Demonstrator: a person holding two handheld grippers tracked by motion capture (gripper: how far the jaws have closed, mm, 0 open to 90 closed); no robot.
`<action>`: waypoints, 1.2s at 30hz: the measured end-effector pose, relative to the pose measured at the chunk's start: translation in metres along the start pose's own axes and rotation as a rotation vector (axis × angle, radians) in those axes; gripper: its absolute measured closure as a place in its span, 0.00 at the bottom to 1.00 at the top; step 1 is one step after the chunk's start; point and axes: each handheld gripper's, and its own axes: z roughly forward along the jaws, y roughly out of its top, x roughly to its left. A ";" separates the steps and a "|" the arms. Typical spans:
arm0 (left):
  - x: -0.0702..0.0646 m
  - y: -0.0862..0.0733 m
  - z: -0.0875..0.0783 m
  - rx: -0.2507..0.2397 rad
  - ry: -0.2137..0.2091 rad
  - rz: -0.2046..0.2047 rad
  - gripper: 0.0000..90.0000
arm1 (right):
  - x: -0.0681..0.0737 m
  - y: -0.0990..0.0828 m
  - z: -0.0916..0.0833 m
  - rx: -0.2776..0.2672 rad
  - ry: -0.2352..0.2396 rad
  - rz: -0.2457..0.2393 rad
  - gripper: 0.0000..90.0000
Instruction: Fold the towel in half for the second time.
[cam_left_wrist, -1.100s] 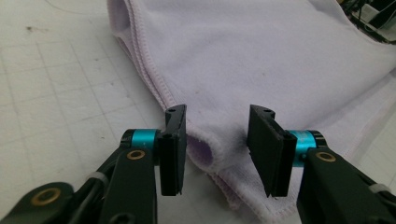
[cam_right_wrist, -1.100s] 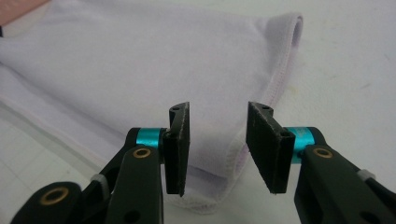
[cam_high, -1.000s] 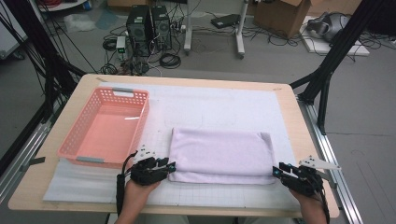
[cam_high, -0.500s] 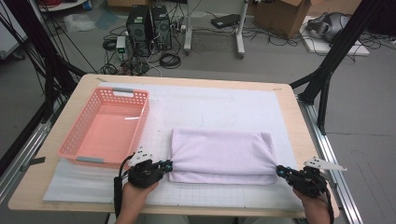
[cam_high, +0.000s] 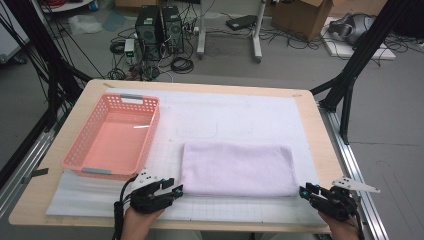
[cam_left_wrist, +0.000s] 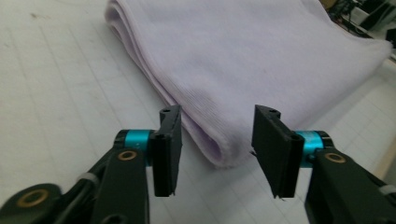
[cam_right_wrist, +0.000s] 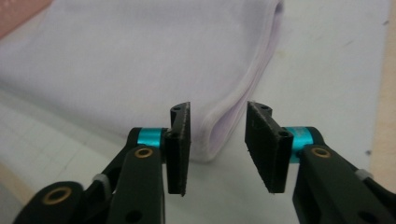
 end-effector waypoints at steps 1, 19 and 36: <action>0.002 0.001 0.001 -0.014 0.003 0.002 0.54 | 0.000 0.002 -0.001 -0.024 -0.004 -0.007 0.66; 0.035 0.046 0.038 -0.079 0.010 0.039 0.60 | -0.003 0.040 0.049 -0.014 -0.008 -0.145 0.70; 0.055 0.062 0.105 0.061 0.132 -0.042 0.56 | 0.024 0.100 0.149 0.092 0.116 -0.287 0.71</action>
